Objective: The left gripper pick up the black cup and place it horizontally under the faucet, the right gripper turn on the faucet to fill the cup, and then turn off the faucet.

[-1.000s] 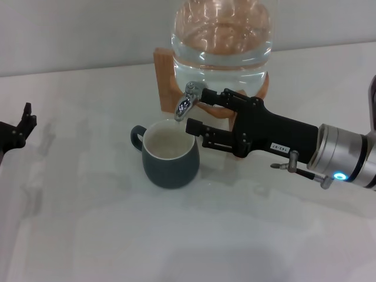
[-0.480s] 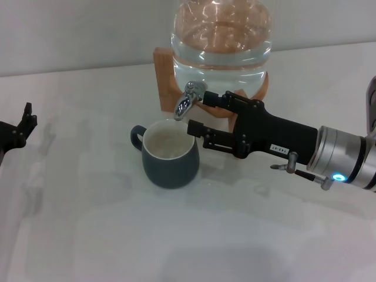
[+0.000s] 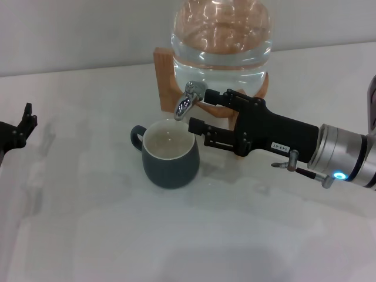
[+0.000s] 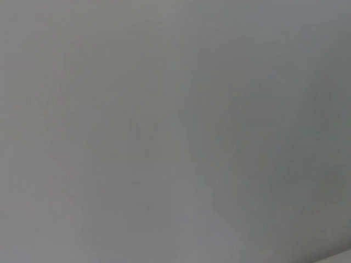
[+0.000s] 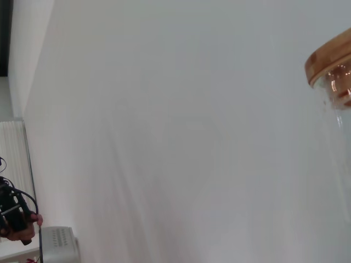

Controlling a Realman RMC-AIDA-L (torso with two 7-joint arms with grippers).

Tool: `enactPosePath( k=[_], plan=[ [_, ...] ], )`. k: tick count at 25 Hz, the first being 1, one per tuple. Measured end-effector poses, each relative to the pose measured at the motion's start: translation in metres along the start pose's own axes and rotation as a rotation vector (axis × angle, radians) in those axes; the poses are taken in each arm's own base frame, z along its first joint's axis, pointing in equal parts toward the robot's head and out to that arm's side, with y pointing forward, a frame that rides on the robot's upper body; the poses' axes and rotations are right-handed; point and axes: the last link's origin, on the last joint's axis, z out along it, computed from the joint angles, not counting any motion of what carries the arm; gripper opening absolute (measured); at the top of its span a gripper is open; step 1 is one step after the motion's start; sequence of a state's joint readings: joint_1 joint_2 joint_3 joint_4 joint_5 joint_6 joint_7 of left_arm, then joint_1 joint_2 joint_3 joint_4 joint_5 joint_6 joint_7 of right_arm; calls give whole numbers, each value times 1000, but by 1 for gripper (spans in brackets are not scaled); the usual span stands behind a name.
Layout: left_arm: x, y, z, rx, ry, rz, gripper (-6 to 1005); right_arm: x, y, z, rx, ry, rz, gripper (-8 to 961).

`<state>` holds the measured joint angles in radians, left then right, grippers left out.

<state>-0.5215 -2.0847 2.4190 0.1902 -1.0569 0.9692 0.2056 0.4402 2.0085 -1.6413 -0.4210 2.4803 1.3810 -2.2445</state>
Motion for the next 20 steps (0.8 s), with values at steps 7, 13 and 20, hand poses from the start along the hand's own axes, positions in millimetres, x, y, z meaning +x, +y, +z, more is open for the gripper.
enactPosePath(
  k=[7,13,20],
  plan=[
    [-1,0,-1,1,-2,1,894,-9,3,-2,-32,-50,-3,806],
    [-1,0,-1,1,-3,1,894,-15,3,-9,-32,-94,1,806],
    [-1,0,-1,1,-3,1,894,-20,-18,-26,94,-106,-26,806]
  ],
)
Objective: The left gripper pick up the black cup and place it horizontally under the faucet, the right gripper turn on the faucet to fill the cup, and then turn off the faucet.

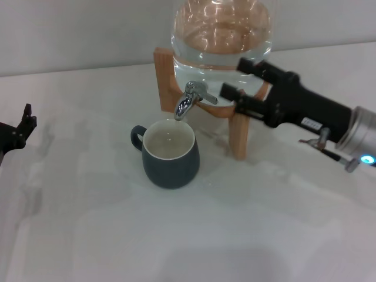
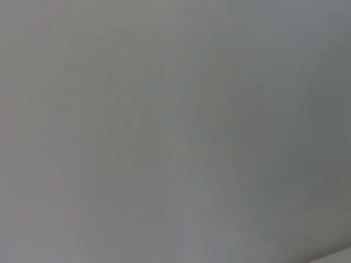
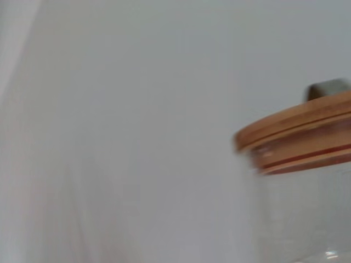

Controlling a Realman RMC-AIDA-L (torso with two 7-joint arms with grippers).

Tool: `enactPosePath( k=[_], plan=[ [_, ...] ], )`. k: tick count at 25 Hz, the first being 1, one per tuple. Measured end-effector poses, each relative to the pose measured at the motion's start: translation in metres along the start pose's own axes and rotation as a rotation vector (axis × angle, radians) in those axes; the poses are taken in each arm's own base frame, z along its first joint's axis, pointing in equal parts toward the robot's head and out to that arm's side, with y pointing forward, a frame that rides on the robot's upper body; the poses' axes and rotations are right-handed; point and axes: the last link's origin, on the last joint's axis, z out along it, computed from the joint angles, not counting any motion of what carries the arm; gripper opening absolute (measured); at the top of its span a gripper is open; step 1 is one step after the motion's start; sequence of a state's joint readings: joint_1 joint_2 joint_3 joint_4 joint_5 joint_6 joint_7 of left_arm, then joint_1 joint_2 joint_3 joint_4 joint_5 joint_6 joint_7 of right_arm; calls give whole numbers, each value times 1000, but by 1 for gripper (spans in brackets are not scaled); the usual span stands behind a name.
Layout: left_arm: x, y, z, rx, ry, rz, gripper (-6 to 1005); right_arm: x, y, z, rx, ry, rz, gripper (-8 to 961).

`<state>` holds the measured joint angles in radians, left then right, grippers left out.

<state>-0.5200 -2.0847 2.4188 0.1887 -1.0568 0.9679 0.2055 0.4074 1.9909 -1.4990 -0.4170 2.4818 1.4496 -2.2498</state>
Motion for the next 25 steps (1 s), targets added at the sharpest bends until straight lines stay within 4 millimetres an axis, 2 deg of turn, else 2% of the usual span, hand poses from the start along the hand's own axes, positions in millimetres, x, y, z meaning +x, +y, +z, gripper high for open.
enactPosePath(
  k=[5,11,15,25],
  plan=[
    [-1,-1,-1,3,-3,-1,895,-8,-16,-18,91,-19,-25,806],
    [-2,-1,-1,6,-4,-3,895,-11,-21,-27,121,-18,-36,806],
    [-3,-4,-2,13,-9,2,895,-12,-32,-33,191,-10,-53,806],
    [-6,-11,-5,39,-17,4,895,-12,-78,-71,554,40,-178,806]
  ],
)
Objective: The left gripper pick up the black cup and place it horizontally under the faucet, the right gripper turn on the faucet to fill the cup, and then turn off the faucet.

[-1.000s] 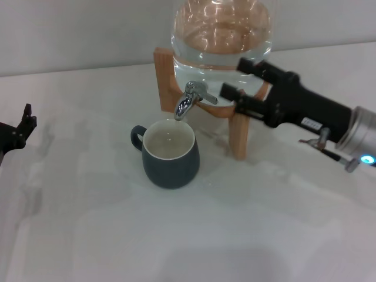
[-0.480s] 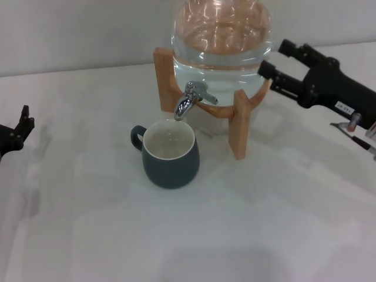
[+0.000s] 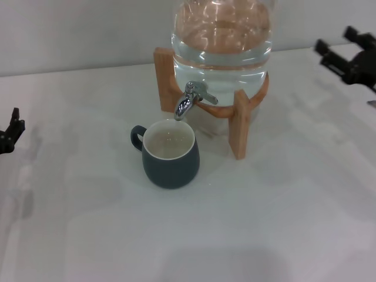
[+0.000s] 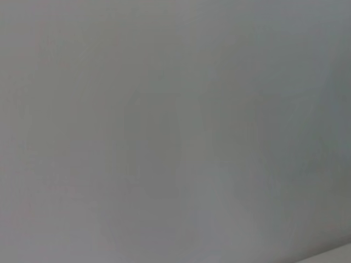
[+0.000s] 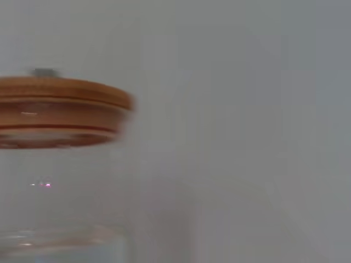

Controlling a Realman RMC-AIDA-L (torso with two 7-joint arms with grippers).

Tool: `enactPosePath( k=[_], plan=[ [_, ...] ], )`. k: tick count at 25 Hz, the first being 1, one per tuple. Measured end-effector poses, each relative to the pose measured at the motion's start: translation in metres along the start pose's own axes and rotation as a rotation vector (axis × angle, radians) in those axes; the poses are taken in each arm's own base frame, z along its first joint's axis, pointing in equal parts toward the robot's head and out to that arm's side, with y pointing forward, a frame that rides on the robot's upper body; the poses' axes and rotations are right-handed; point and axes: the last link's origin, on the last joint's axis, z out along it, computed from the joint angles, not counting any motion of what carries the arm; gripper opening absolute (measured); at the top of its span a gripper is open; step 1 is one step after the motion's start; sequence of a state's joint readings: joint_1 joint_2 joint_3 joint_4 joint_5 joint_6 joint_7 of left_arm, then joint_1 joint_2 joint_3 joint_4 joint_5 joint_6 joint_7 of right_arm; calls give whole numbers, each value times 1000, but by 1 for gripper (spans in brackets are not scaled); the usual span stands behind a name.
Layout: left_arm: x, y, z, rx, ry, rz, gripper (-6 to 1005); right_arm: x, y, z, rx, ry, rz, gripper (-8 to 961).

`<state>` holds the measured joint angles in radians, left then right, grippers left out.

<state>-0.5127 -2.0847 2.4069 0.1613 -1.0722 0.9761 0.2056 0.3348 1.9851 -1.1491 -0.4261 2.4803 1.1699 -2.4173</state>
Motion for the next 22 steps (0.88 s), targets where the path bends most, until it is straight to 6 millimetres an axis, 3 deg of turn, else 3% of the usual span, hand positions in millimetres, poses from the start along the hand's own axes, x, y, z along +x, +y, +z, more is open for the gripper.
enactPosePath(
  k=[8,22],
  plan=[
    [1,-16,-1,87,11,-35,894,0,-38,-16,259,-33,-16,806],
    [2,-58,-14,325,73,-109,895,-11,-63,-29,422,-105,-62,806]
  ],
)
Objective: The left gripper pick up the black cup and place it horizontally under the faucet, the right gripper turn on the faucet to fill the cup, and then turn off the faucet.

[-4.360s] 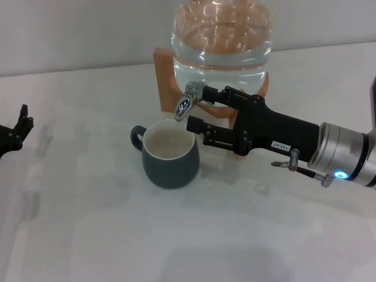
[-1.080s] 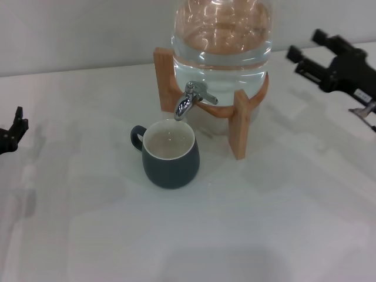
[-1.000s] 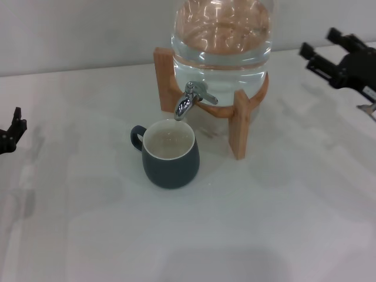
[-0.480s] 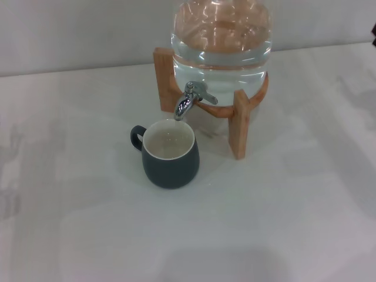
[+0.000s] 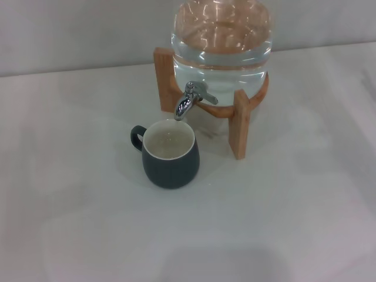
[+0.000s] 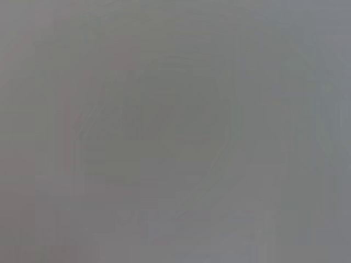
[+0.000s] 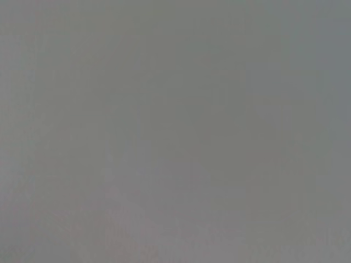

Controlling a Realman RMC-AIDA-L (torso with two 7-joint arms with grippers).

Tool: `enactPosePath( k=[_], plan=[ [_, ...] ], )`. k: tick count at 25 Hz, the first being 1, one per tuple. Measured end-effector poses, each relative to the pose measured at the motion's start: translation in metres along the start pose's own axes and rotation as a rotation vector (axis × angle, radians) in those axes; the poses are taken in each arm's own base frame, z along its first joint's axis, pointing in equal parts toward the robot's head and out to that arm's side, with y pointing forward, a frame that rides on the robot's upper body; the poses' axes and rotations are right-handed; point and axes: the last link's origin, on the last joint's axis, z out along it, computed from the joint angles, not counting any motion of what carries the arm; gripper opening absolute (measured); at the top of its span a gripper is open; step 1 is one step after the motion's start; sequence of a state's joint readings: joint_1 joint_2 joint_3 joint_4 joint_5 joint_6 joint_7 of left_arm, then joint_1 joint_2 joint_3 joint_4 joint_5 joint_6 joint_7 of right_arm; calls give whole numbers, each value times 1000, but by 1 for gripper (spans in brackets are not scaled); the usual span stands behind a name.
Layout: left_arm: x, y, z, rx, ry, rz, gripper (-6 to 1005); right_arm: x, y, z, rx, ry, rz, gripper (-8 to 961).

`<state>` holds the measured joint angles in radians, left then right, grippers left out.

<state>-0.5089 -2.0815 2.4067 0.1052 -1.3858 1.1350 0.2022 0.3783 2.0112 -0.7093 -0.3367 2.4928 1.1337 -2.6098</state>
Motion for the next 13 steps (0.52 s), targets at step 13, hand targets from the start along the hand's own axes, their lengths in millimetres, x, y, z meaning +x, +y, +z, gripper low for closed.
enactPosePath(
  k=[13],
  plan=[
    [-7,-17,-16,64,5,-9,894,4,1,-12,9,-22,38,806]
  ],
)
